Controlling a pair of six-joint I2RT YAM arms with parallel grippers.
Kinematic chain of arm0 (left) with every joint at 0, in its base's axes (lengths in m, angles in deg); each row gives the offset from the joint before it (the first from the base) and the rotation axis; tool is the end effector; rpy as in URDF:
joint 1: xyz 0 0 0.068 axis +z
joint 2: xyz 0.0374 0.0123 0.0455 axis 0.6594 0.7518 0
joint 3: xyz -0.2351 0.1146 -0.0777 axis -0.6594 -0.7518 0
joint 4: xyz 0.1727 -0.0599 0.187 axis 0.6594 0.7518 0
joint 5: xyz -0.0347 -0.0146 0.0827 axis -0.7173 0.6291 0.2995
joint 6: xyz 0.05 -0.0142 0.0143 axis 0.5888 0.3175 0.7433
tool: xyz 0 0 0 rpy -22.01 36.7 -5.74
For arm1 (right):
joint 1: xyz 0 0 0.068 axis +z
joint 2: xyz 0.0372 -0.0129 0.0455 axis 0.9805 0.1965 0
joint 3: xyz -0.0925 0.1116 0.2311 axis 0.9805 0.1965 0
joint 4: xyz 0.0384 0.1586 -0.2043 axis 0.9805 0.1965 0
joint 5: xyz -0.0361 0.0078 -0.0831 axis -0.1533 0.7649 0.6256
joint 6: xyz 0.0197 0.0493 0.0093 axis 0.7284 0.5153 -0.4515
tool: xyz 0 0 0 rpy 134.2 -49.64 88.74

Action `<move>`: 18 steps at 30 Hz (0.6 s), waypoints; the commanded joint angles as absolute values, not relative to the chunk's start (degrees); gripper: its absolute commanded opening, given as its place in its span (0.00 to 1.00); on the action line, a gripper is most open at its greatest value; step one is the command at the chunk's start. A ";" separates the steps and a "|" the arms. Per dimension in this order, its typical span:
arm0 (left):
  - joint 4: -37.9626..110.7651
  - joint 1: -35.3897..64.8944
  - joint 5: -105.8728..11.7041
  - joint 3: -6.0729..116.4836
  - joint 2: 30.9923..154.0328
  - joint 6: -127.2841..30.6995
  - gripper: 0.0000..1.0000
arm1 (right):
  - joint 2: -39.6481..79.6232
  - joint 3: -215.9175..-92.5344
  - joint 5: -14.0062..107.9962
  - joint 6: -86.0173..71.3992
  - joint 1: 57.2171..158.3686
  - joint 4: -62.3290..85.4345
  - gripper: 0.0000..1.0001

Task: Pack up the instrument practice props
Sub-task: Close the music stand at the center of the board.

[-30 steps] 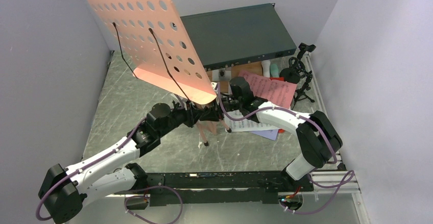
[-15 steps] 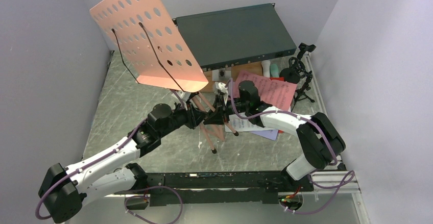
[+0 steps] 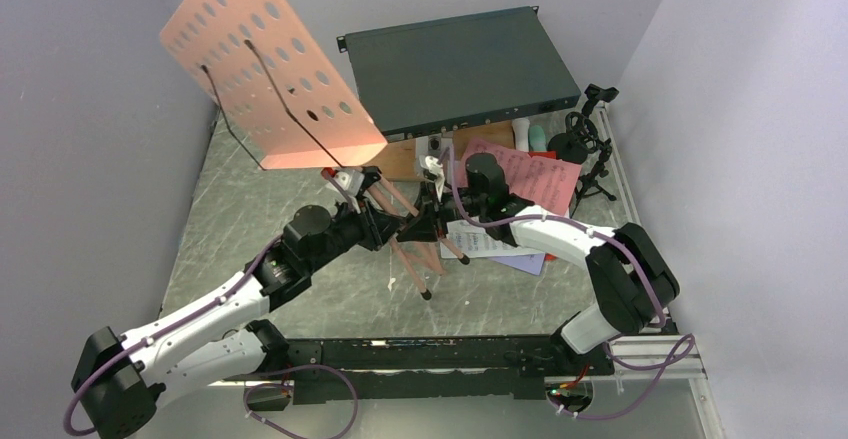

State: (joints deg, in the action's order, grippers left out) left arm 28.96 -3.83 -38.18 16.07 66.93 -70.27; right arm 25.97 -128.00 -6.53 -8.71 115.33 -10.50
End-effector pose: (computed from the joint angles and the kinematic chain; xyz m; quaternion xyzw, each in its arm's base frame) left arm 0.1487 -0.1486 0.2880 0.0716 0.7469 -0.4156 0.5140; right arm 0.2417 0.2189 0.2496 -0.4796 0.5807 0.5653 0.3364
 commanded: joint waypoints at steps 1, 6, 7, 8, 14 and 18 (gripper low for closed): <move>20.12 -2.93 -26.11 19.00 60.58 -69.63 0.00 | 24.04 -133.09 -6.65 -5.10 117.15 -8.68 0.00; 24.40 -2.95 -20.65 17.56 58.26 -73.53 0.00 | 26.22 -133.77 -5.91 0.24 117.83 -10.83 0.00; 25.00 -2.91 -19.72 17.03 57.90 -74.47 0.00 | 26.55 -133.79 -5.58 0.55 118.08 -10.84 0.00; 25.28 -2.87 -18.82 16.49 57.61 -75.37 0.00 | 26.88 -133.74 -5.07 1.01 118.46 -10.91 0.00; 26.58 -2.91 -14.49 12.77 55.94 -80.12 0.00 | 30.00 -133.70 -3.59 3.55 120.95 -11.77 0.00; 27.10 -2.90 -11.99 9.85 54.53 -82.40 0.00 | 32.16 -133.08 -3.31 6.46 121.43 -14.10 0.00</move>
State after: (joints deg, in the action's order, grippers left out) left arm 34.41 -4.05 -25.98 9.47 57.66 -88.15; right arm 31.74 -132.02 -1.66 -0.15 120.34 -10.08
